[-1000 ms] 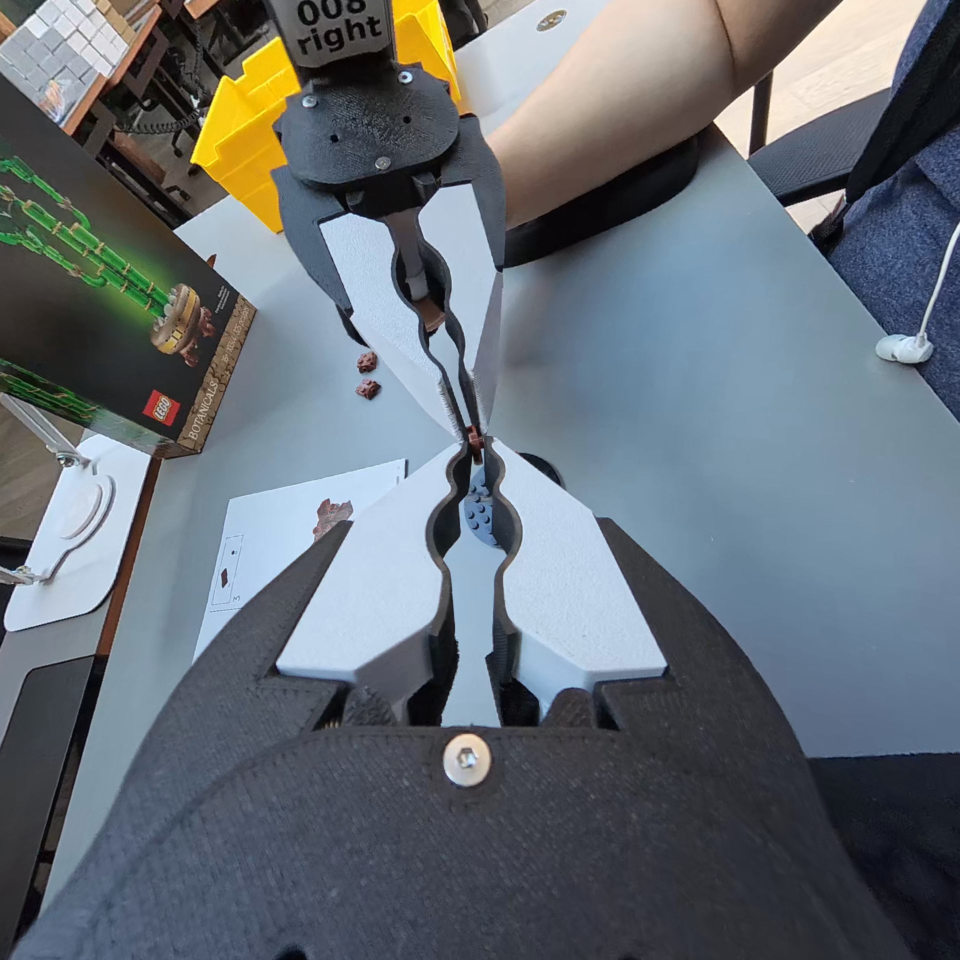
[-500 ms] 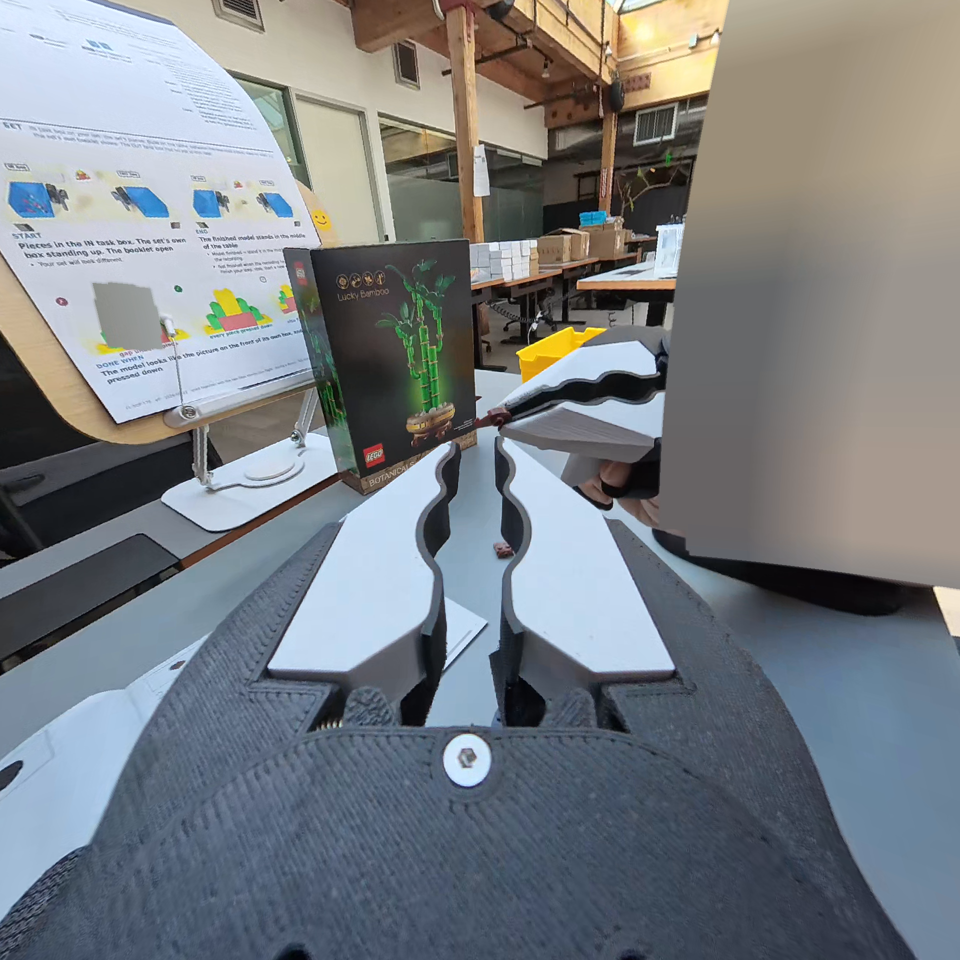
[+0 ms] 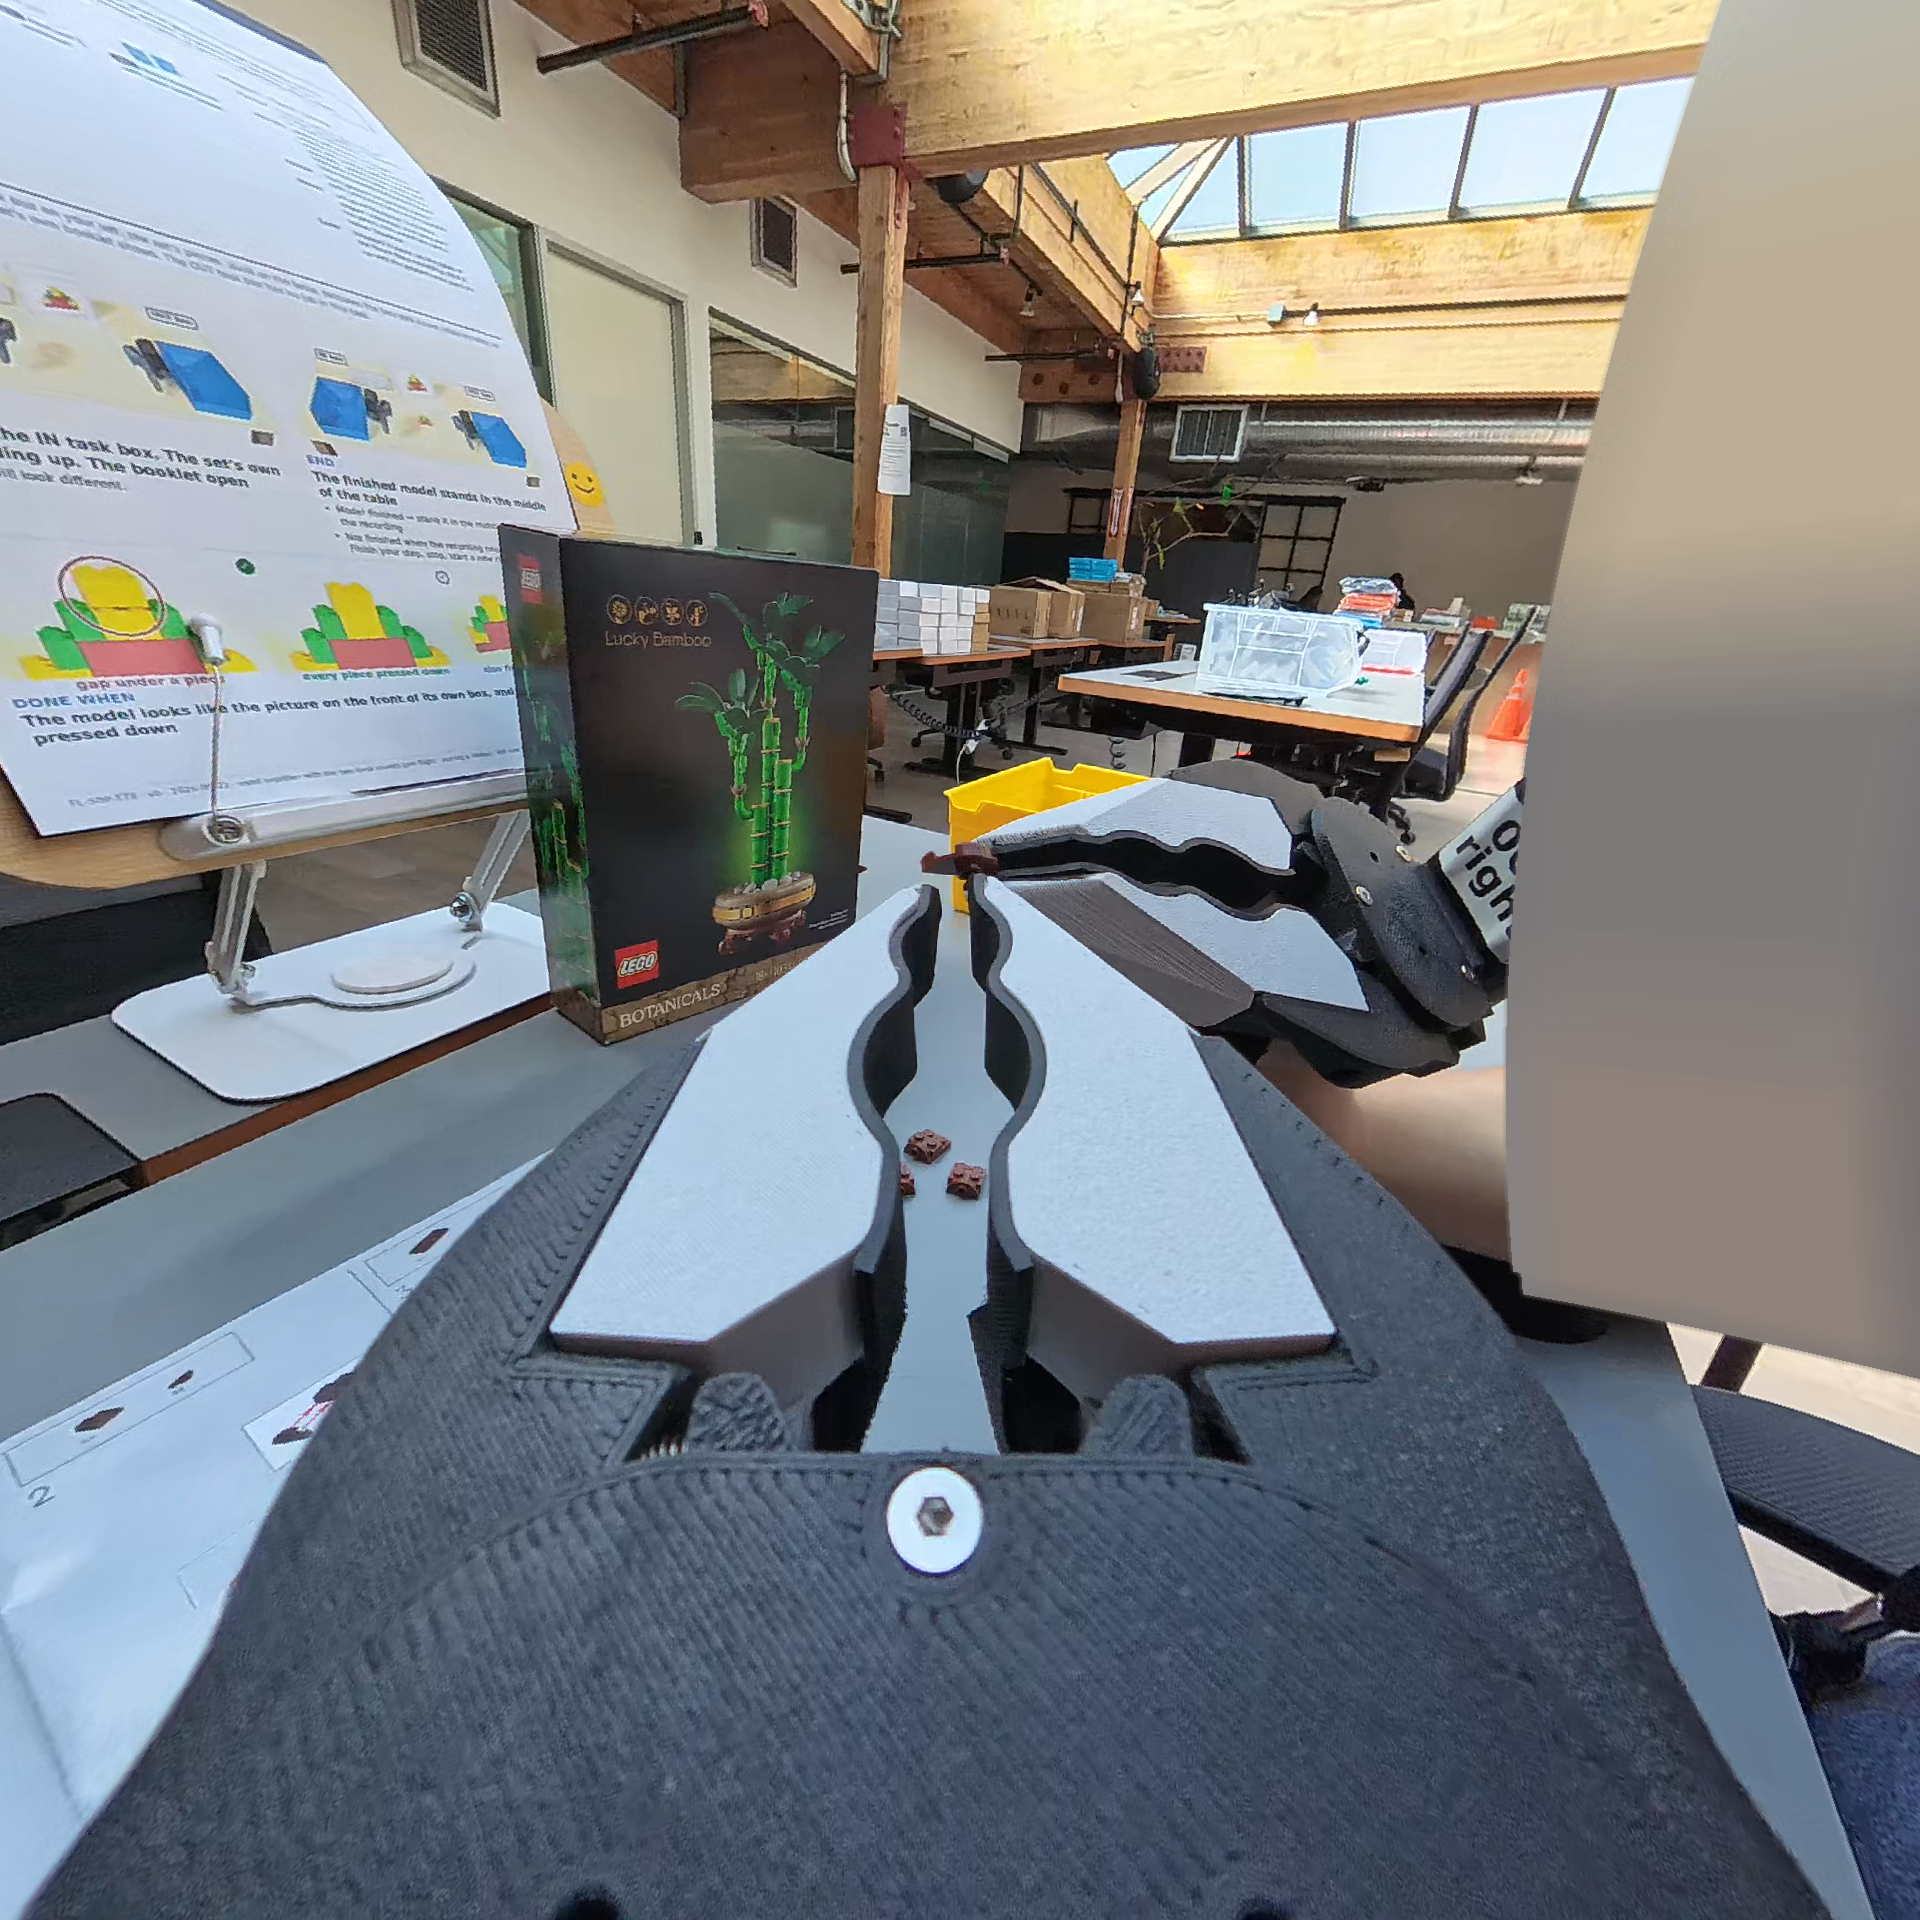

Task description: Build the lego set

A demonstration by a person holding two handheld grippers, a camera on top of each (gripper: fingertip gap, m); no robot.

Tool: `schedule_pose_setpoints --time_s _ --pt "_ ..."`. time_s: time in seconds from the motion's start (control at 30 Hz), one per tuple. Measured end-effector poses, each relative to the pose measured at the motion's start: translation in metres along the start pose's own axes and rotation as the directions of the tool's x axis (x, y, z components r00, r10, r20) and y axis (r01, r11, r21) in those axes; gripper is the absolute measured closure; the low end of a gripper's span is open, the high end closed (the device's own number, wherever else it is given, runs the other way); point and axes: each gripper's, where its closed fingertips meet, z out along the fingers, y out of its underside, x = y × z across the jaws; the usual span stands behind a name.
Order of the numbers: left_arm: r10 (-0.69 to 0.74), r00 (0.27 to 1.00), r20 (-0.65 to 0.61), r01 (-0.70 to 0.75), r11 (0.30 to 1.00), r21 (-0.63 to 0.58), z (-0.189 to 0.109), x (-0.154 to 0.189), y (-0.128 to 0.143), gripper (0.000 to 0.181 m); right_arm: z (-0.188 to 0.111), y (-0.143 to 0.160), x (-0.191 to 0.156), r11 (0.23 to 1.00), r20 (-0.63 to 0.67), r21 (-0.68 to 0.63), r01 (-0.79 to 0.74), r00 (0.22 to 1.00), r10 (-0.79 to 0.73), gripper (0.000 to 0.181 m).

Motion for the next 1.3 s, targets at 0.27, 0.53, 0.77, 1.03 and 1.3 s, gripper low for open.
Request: schedule_pose_setpoints --time_s 0.27,0.53,0.77,1.03,1.3 --pt "0.045 0.999 0.011 -0.045 0.999 0.028 -0.002 0.0 -0.002 0.177 0.0 -0.002 -0.001 0.999 0.011 0.015 -0.041 0.999 0.041 0.181" --pt "0.002 0.998 -0.061 0.0 0.999 0.038 -0.005 0.006 -0.003 0.176 0.001 0.0 -0.006 1.0 0.033 0.006 -0.002 0.999 0.001 0.181" --pt "0.082 0.997 -0.014 -0.081 0.996 0.023 -0.006 0.003 -0.001 0.176 0.002 0.001 -0.008 1.0 0.048 -0.011 0.01 0.999 -0.009 0.18" --pt "0.058 0.998 -0.014 -0.058 0.998 0.018 -0.006 0.003 0.001 0.178 0.002 0.002 -0.01 0.991 0.002 -0.034 0.129 0.992 -0.129 0.181" --pt "-0.149 0.98 -0.129 0.152 0.988 0.013 -0.011 0.003 0.003 0.181 0.003 0.004 -0.016 0.982 0.033 -0.025 0.185 0.982 -0.184 0.179"
